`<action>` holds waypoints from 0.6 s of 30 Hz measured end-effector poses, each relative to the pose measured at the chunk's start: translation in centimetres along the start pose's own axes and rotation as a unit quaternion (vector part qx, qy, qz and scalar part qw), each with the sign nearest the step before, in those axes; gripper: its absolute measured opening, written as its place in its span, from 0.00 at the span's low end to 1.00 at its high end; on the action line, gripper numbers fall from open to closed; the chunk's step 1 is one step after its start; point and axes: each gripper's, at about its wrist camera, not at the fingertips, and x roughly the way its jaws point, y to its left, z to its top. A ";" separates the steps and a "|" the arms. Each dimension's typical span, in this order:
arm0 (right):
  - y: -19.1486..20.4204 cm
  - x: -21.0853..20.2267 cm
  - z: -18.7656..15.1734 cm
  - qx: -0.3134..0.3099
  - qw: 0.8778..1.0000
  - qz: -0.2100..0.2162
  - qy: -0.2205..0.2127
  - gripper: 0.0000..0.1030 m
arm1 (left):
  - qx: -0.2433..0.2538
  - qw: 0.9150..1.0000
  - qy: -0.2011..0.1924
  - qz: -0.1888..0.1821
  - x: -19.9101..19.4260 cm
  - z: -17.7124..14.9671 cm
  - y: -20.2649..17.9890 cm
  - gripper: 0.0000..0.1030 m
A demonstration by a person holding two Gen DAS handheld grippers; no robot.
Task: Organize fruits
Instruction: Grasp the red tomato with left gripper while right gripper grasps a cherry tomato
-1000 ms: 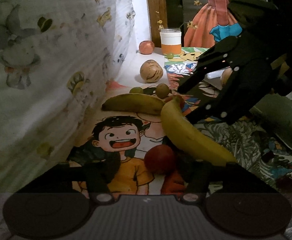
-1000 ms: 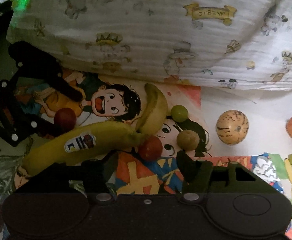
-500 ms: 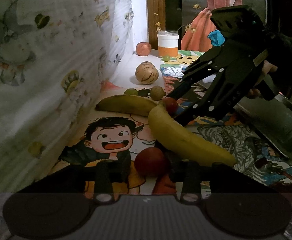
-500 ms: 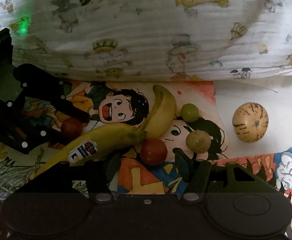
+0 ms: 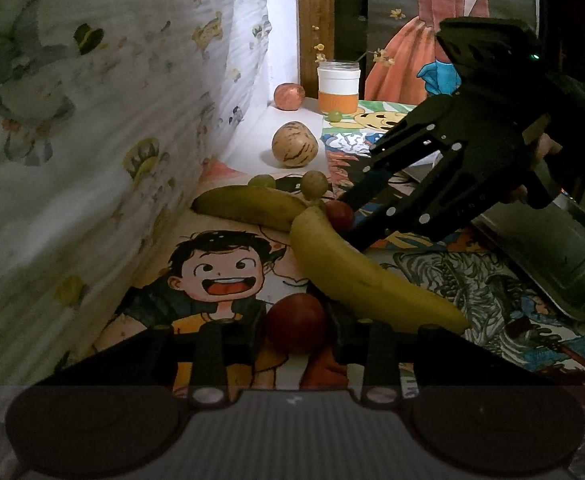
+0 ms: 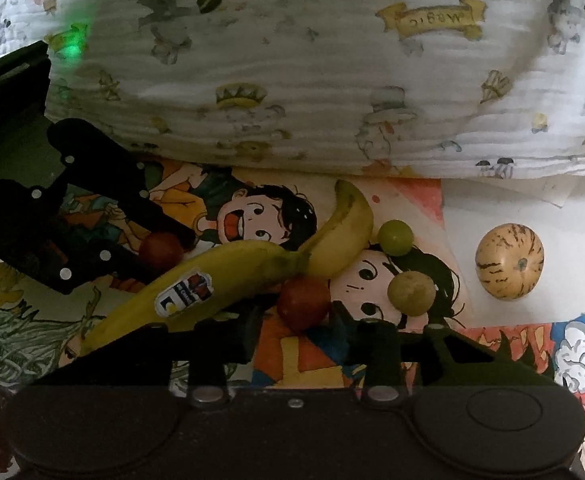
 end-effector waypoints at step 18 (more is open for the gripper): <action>0.2 -0.3 0.4 -0.003 1.000 -0.012 -0.012 0.31 | -0.017 1.000 0.001 0.007 -0.2 0.0 0.0 0.34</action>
